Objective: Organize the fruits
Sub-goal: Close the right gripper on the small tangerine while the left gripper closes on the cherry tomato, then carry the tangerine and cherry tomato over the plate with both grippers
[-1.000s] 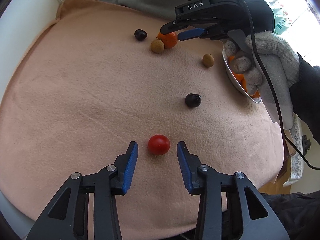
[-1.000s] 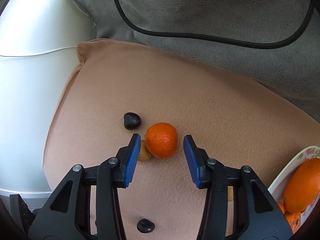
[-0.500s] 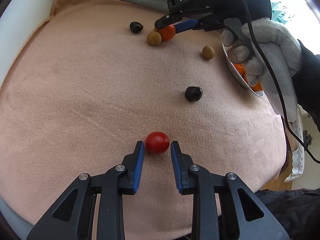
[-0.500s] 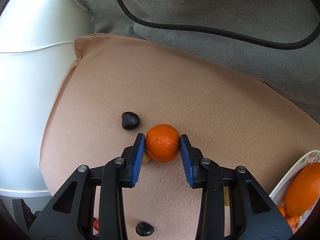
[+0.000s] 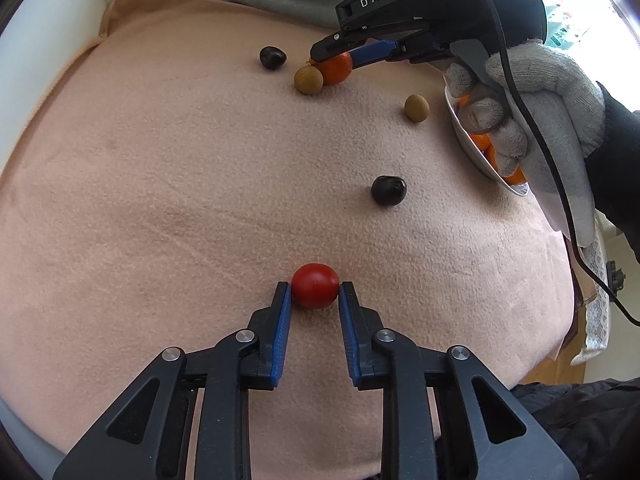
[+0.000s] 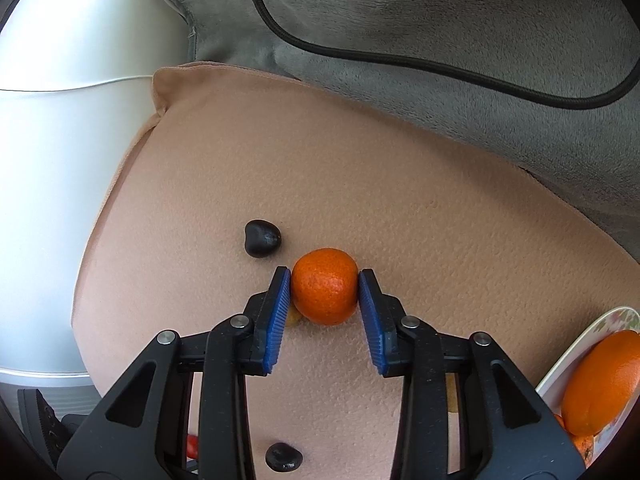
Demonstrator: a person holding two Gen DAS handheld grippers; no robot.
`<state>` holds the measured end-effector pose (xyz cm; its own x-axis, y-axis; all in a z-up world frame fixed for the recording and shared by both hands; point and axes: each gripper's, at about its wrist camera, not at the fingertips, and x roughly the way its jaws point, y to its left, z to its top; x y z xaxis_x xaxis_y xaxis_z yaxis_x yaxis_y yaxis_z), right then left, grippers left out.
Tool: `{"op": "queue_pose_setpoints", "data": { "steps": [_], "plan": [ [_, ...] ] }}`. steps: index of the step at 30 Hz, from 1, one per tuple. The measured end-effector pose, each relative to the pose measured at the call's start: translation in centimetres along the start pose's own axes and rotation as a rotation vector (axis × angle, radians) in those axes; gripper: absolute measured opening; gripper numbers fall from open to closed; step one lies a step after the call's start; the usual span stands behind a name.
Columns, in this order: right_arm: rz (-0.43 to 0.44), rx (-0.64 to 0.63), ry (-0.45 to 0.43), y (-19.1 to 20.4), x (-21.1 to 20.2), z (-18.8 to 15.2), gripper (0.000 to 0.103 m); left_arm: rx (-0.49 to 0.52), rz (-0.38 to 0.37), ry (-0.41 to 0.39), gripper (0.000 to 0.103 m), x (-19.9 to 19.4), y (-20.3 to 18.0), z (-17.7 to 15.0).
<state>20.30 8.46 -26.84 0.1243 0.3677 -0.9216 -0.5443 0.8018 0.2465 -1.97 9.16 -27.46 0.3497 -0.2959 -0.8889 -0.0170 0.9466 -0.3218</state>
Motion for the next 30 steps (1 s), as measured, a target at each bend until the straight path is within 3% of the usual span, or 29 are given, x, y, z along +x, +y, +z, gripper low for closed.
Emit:
{"op": "queue_pose_setpoints", "data": {
  "steps": [15, 30],
  "plan": [
    [0.003, 0.027, -0.078, -1.8, -4.8, -1.5, 0.036, 0.021, -0.009, -0.05, 0.022, -2.3, -0.7, 1.3],
    [0.015, 0.141, -0.156, -7.4, -12.1, -6.6, 0.036, 0.136, -0.029, -0.102, 0.022, -3.0, -4.6, 5.5]
  ]
}}
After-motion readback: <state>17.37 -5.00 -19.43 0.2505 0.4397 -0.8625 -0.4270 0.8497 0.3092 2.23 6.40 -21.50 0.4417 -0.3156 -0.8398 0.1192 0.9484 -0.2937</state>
